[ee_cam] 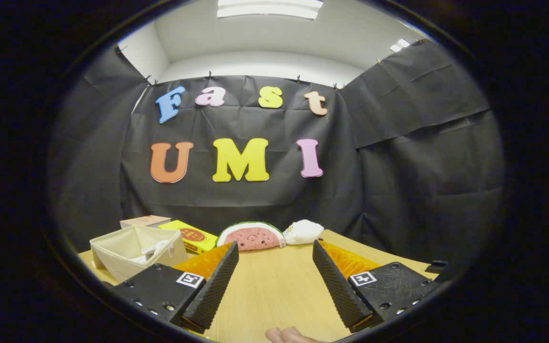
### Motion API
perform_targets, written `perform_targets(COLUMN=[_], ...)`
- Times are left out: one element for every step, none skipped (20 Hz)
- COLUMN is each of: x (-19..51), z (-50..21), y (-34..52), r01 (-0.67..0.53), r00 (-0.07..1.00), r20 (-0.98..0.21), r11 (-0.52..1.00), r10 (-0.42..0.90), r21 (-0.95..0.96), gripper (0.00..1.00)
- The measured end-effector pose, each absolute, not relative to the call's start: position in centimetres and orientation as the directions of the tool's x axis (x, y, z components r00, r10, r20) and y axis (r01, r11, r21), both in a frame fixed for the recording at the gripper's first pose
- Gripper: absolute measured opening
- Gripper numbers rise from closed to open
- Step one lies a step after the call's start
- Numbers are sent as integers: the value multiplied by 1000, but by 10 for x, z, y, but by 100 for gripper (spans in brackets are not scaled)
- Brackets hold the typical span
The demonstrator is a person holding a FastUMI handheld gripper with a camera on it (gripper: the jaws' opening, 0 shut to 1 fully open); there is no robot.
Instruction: Open the storage box then place both shoes into the box .Put the left shoe in first, then the right shoe, with the right side of both shoes facing outward in a uniform manner.
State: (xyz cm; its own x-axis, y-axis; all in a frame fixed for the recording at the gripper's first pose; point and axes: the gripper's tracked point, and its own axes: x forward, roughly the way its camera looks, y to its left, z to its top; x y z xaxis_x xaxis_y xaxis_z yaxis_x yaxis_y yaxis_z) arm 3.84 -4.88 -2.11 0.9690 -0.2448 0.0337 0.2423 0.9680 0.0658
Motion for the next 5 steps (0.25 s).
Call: perform_targets(x=[38,38,38,38,37], z=[-22,-23,-25,-25,-24], y=[-53,-57,-60,-59,-58], r01=[247,255,263,260,252], r00=[968,965,963,964,966], r20=[39,42,42,45,45], r11=[967,965,964,964,966], r10=[-250,-258,-265,-262,-255], r21=[64,56,47,49,57], gripper=[95,95,95,95,95])
